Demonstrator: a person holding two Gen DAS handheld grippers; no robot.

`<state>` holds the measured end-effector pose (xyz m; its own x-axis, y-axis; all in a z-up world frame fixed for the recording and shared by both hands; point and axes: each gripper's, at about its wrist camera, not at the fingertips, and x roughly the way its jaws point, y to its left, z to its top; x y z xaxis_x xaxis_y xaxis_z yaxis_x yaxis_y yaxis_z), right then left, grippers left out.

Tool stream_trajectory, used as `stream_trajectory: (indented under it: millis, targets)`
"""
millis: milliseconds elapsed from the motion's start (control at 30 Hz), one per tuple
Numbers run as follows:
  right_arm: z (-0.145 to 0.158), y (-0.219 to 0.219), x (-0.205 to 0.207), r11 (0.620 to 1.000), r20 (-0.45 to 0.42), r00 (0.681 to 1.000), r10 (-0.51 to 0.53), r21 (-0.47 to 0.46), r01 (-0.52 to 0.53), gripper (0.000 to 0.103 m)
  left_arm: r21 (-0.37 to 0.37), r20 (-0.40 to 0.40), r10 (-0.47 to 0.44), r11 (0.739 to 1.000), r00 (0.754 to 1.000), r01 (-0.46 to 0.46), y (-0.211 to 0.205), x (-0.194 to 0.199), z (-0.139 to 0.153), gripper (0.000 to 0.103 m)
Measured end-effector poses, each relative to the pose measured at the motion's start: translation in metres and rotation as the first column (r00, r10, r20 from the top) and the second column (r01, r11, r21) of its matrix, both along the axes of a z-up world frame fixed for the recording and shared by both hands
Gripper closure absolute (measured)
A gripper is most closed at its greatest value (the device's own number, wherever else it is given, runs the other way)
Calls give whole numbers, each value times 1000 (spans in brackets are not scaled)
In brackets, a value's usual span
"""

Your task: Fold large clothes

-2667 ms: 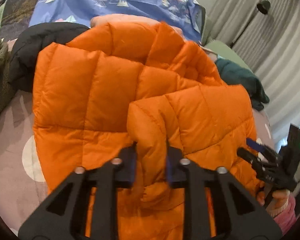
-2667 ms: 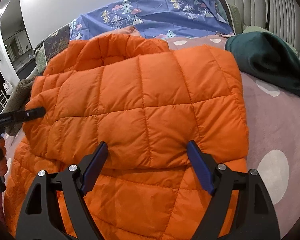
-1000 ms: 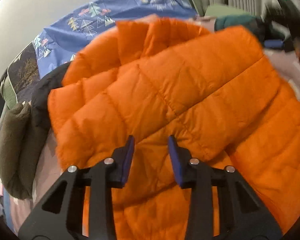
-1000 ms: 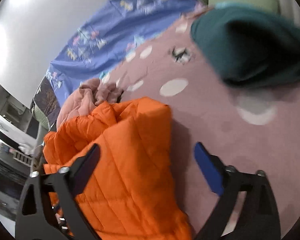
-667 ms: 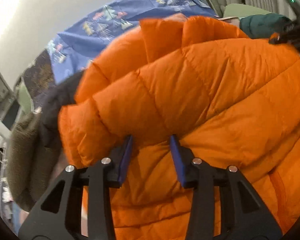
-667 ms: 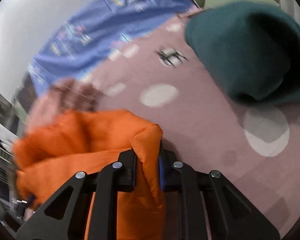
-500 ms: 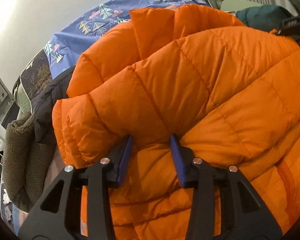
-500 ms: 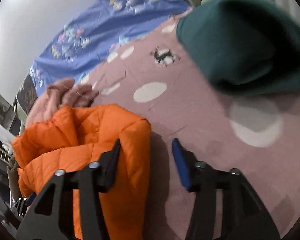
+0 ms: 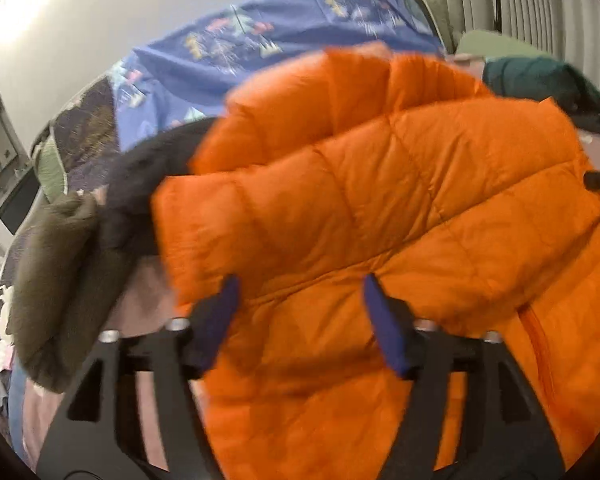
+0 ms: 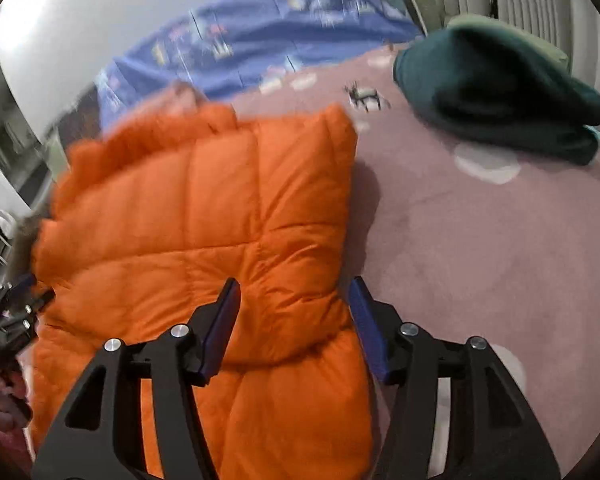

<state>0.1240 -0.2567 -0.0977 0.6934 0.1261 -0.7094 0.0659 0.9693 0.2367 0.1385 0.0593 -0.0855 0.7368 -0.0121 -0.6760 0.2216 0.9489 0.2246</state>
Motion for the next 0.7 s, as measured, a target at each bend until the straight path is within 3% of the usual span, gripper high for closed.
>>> stream_trajectory:
  millis: [33,133,233,333,400,500,600,700]
  targets:
    - [7,-1,-13,1000,24,1000,6,-10,-6,38,-11,20,7,1000,1000,-7,13,-14,6,25]
    - [9,-7,-45,999,40,999,35,-9,-35,35,-74,-1,23,997,1000,-23,50,-44,10,24]
    - [-6,-13,-78,997,7,998,70,23,-70,35,-181,-88,20,983,996,-36,87,-69,-5,24]
    - [-23,-16,-101,995,-37,995,88,55,-86,35,-221,-174,11,974,985,-50,110,-90,-28,24]
    - [-33,-18,-120,989,-48,993,109,109,-103,35,-271,-222,-15,962,975,-47,117,-103,-41,27]
    - [-36,-14,-150,977,-41,988,147,161,-138,35,-392,-250,-77,920,965,-28,120,-126,-52,29]
    - [-36,-13,-169,969,-49,984,169,188,-158,35,-459,-236,-143,888,961,19,113,-155,-53,29]
    - [-40,-12,-191,951,-54,978,201,251,-181,35,-481,-237,-181,875,955,47,106,-175,-52,28]
